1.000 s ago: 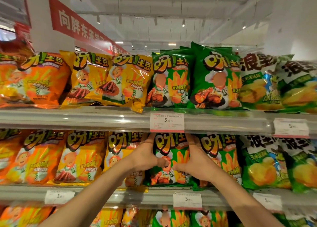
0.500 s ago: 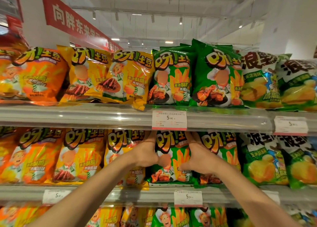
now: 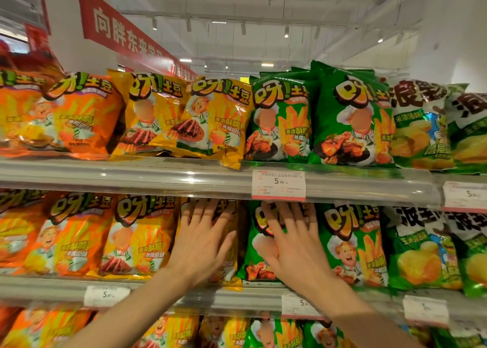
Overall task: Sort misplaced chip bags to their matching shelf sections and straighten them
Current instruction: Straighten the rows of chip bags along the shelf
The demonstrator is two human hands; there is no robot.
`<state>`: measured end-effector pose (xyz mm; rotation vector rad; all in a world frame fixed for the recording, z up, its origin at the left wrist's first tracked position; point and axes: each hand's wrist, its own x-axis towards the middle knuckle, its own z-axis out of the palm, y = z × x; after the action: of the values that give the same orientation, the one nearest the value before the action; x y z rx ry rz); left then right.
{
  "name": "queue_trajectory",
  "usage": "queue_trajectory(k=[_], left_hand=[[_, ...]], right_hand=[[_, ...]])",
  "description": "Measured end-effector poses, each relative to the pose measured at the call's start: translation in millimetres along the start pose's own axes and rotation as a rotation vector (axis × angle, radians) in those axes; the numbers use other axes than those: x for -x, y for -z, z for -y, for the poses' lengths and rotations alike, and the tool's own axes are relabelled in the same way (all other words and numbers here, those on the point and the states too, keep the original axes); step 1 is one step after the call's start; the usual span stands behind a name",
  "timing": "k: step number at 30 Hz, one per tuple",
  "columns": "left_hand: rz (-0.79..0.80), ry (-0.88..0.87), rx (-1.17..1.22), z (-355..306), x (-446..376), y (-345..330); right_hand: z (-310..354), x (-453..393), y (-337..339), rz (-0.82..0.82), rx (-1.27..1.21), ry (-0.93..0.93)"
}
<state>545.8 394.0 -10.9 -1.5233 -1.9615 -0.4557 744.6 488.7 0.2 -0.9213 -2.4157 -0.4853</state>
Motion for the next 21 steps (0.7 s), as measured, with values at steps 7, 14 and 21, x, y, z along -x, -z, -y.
queue_trajectory(k=[7, 14, 21], left_hand=[[0.060, 0.032, 0.018, 7, 1, -19], [0.057, 0.042, 0.022, 9, 1, -21], [0.057, 0.029, 0.013, 10, 1, -22]], right_hand=[[13, -19, -7, 0.068, -0.010, -0.036], [20, -26, -17, 0.016, -0.038, -0.075], [25, -26, -23, 0.048, -0.048, -0.085]])
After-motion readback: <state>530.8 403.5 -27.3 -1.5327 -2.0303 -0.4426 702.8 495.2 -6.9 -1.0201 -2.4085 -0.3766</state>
